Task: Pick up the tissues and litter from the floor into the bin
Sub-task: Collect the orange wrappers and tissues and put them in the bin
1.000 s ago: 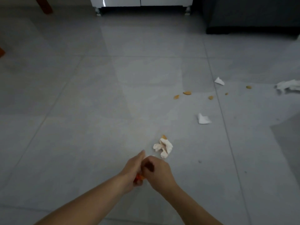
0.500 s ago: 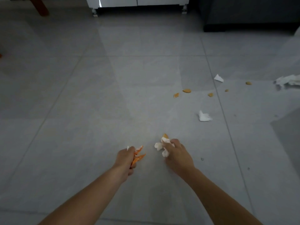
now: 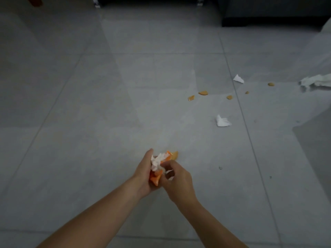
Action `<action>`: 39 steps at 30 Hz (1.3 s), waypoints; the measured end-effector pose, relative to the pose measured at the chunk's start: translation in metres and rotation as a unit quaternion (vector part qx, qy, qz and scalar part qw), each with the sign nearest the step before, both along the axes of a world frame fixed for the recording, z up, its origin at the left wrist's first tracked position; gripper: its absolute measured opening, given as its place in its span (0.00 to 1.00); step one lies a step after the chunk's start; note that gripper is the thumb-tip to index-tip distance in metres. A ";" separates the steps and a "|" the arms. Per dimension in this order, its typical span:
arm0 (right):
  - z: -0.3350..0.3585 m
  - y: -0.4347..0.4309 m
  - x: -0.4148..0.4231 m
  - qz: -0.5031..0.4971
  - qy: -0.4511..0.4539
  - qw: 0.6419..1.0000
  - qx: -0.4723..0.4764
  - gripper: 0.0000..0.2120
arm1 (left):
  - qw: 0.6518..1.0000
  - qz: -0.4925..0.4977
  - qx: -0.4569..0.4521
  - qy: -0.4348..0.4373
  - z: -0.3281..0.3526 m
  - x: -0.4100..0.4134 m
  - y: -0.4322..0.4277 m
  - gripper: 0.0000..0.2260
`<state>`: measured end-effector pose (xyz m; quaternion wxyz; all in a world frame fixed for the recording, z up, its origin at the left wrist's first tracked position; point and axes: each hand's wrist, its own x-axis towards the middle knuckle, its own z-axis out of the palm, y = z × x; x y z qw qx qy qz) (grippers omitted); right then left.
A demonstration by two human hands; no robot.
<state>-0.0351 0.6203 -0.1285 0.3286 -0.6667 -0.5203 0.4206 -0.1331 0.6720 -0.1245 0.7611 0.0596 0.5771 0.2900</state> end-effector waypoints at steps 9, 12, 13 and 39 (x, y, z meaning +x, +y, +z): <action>0.010 -0.002 0.009 0.067 -0.032 0.992 0.100 0.05 | 0.999 0.005 0.037 -0.006 0.010 0.011 -0.002 0.15; 0.013 -0.006 0.014 0.133 -0.100 0.972 0.168 0.09 | 0.995 0.016 0.057 0.075 0.000 0.012 -0.001 0.09; 0.013 -0.007 0.018 0.141 -0.110 0.969 0.171 0.11 | 0.993 0.014 0.059 0.098 -0.003 0.012 0.000 0.08; -0.056 0.068 0.053 0.118 -0.285 0.951 0.000 0.12 | 0.988 0.027 0.060 0.140 -0.012 -0.007 0.007 0.05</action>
